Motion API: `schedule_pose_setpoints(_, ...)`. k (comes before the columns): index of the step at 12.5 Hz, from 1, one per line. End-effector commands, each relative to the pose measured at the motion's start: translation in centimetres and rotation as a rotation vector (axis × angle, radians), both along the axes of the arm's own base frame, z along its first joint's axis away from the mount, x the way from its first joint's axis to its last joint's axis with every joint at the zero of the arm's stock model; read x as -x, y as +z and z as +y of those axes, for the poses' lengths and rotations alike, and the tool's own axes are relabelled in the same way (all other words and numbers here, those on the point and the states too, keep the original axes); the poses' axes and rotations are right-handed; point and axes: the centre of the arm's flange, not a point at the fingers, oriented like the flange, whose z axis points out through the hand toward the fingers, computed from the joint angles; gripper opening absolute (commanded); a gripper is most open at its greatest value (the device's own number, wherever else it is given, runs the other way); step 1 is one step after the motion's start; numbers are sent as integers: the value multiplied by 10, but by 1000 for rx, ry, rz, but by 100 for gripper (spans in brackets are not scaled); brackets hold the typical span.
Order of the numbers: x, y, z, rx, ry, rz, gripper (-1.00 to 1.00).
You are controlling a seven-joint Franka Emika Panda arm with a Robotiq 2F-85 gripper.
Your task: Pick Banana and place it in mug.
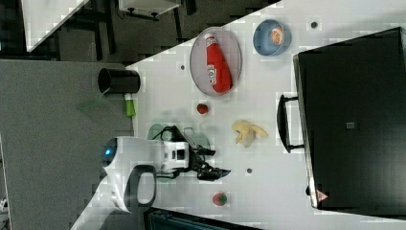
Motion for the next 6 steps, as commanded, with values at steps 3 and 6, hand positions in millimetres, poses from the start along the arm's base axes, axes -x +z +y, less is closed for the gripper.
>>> schedule_pose_setpoints(3, -26, -16, -23, -68, 389, -129, 100)
schedule_pose_setpoints(6, -34, -60, -26, -57, 450, -173, 100)
